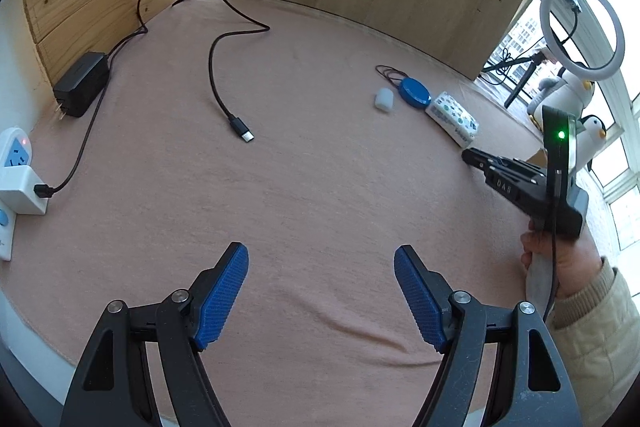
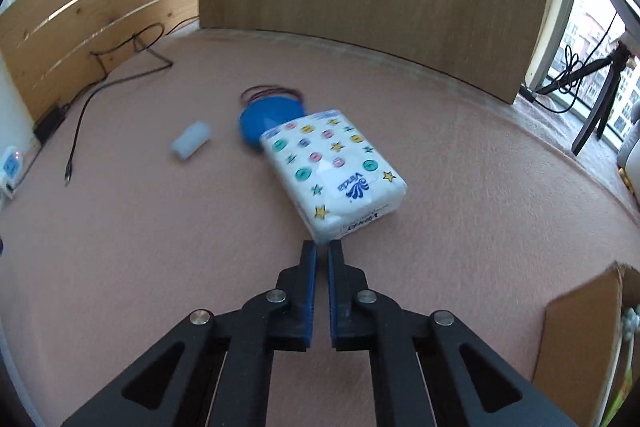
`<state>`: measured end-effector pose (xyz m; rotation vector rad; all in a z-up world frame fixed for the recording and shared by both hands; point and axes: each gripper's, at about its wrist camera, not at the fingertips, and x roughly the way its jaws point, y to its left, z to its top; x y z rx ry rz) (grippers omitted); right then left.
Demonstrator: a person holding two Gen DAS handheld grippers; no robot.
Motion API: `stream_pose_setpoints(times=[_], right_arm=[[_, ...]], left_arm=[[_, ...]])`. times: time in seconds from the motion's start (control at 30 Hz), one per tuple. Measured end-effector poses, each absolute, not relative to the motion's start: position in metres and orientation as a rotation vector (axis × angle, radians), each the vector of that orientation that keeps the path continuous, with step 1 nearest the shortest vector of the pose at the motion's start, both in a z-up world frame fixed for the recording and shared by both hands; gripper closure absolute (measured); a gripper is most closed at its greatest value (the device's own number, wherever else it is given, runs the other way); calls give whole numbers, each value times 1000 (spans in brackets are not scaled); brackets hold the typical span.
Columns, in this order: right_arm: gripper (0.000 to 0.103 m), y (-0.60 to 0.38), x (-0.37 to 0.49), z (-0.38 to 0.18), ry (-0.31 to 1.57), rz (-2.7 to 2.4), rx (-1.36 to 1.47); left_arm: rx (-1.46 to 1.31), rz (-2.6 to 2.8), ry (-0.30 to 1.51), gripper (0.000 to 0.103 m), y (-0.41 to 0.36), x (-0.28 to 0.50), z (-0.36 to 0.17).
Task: Organize objects
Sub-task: 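Move the right gripper to the dotted tissue packet and close on it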
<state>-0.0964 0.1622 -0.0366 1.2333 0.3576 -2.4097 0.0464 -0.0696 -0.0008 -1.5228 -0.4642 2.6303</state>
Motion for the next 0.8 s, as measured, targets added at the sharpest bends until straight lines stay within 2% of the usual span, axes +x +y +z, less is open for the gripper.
stream_pose_setpoints(times=[0.03,0.07,0.1,0.13,0.17,0.2,0.33,0.43,0.53,0.6,0.63,0.8], right_arm=[[98,162,-92,-36,382,-2424,1233],[89,162,-91,-35,386,-2435,1236],[61,165,-93,-35,384,-2444,1245],[40,167,-97,-36,384,-2457,1255],[8,169,-105,-38,384,-2441,1286],[3,169,-113,-42,392,-2419,1317],[2,176,-140,-44,334,-2386,1329],[2,172,-154,-45,364,-2356,1295],[21,165,-158,-42,377,-2309,1253],[43,160,-154,-39,380,-2289,1249],[50,158,-150,-38,376,-2288,1245],[54,147,-111,-38,325,-2341,1263]], left_arm=[[-1523,2623,-465,24,-68,46,-1],[-1522,2620,-463,24,-67,46,-1],[-1520,2616,-456,24,-65,46,0],[-1516,2615,-452,24,-64,46,0],[-1510,2617,-450,24,-63,47,2],[-1501,2620,-451,24,-64,50,3],[-1500,2646,-488,24,-77,55,4],[-1515,2666,-531,24,-92,56,2],[-1534,2667,-559,24,-100,55,-3],[-1545,2661,-567,24,-104,52,-7],[-1556,2656,-571,24,-105,50,-10],[-1584,2621,-578,24,-101,37,-17]])
